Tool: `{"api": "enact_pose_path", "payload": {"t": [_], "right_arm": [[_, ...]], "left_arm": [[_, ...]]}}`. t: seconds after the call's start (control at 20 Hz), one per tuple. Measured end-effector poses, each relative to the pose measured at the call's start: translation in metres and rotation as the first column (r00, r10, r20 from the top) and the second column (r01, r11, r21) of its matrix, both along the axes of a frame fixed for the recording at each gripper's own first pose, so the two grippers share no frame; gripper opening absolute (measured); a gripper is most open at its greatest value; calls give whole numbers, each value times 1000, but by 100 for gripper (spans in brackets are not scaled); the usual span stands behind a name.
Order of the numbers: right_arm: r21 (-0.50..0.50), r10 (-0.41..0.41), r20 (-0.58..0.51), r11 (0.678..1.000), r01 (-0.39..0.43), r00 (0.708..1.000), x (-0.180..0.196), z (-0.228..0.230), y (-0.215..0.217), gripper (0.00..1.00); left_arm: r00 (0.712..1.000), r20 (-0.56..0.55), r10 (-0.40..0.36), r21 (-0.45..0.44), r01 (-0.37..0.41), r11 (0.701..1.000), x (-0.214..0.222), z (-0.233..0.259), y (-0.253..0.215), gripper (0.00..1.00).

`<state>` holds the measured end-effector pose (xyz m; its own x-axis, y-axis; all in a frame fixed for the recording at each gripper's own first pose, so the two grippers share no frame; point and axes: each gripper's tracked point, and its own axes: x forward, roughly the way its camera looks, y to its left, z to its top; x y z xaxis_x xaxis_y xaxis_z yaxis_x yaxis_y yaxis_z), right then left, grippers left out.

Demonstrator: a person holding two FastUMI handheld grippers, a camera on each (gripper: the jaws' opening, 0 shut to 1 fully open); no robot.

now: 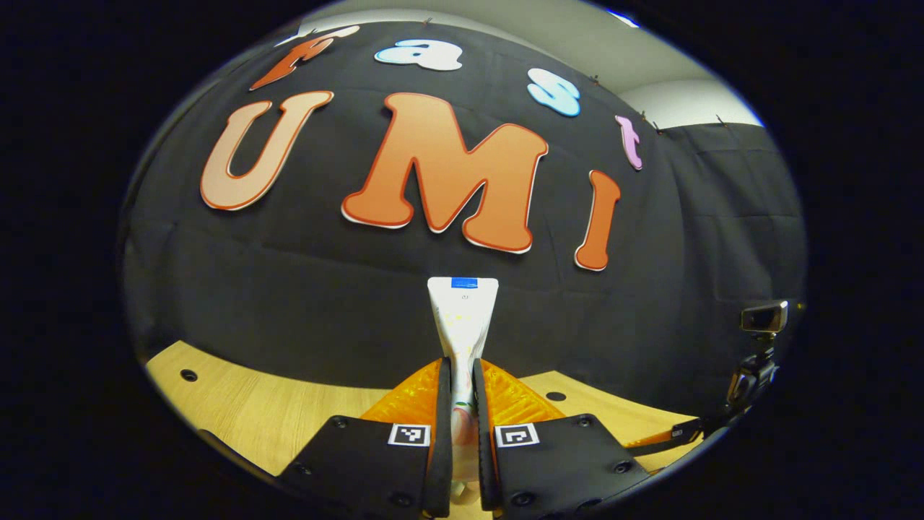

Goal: Put the toothbrush and toothpaste on the desktop into the cup, then pick up the cup and place it on the coaster on the desktop.

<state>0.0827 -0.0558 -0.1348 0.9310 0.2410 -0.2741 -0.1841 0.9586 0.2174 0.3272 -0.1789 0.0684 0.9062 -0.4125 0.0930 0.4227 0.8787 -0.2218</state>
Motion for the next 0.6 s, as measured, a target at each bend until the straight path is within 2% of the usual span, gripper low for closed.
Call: {"api": "enact_pose_path", "payload": {"t": [0.25, 0.5, 0.6], "right_arm": [[4, -31, -23, 1000, 31, 999, -25, -15, -9, 96], [23, -34, -51, 999, 35, 998, -26, -24, -4, 96], [31, -30, -52, 999, 32, 998, -24, -24, 2, 96]], "left_arm": [[998, -56, -25, -1, 25, 1000, 41, -62, -24, 19], [993, -119, 3, 58, 4, 998, 51, -116, -23, 20], [990, -137, -19, 71, 29, 997, 45, -123, -21, 22]]}}
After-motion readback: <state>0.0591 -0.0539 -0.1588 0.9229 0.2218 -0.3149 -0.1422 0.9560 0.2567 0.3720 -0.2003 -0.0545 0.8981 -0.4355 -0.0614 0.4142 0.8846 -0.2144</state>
